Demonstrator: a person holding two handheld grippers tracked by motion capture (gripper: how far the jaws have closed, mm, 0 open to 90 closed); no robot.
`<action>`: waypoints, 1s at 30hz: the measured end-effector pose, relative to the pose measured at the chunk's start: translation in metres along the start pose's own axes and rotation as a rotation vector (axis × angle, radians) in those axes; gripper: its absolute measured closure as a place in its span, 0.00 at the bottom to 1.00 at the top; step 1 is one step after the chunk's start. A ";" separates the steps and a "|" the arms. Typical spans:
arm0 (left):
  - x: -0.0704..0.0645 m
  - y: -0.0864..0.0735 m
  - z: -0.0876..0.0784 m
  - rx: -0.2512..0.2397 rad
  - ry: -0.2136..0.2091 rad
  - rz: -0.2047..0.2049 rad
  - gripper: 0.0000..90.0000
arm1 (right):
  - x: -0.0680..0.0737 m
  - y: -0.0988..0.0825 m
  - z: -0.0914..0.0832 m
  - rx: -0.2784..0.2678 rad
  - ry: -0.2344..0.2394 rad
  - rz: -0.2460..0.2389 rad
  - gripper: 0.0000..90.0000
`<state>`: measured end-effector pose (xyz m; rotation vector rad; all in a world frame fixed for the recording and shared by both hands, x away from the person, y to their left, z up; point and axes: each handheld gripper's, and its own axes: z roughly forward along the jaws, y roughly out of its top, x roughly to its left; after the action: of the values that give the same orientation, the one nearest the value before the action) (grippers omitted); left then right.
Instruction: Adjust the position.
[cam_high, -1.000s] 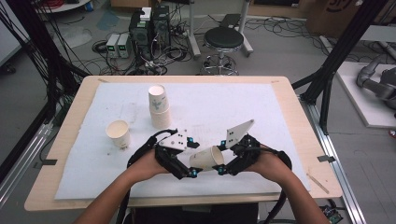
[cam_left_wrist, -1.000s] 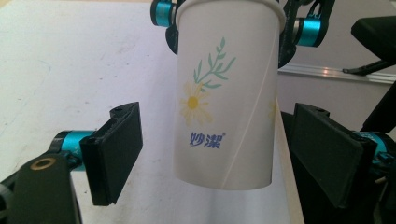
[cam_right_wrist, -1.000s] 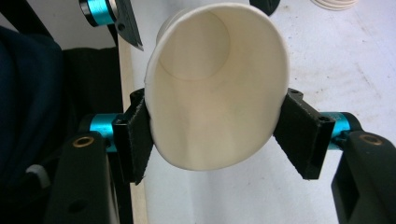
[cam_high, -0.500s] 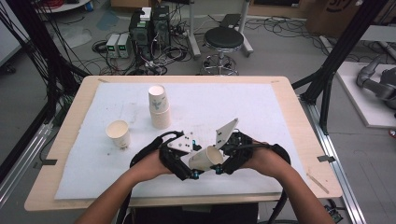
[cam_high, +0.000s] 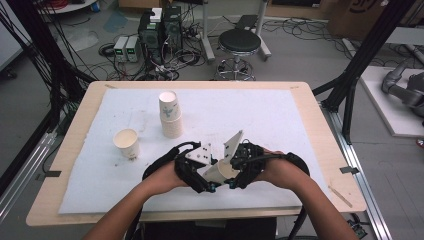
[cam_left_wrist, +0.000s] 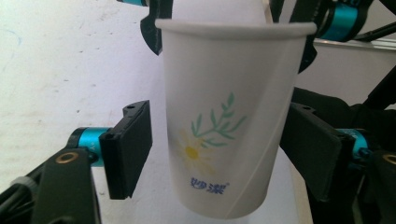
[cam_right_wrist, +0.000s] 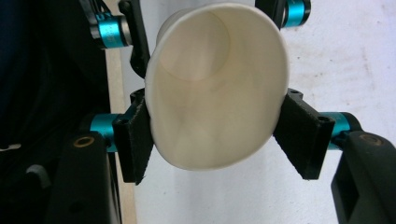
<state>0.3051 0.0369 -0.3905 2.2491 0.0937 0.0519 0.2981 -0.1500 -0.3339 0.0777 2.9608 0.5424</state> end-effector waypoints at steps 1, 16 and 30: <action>0.000 0.000 0.000 0.014 -0.002 0.014 0.33 | 0.000 0.000 0.001 0.002 0.000 -0.006 0.38; 0.000 -0.006 0.008 -0.034 -0.039 -0.018 0.39 | -0.003 -0.005 0.000 -0.086 0.052 0.044 0.24; 0.009 -0.045 -0.012 -0.239 0.104 -0.167 0.36 | -0.003 -0.073 -0.023 -0.541 -0.033 0.337 0.23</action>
<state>0.3112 0.0752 -0.4184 1.9922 0.3149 0.0854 0.2956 -0.2262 -0.3385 0.5244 2.6674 1.3414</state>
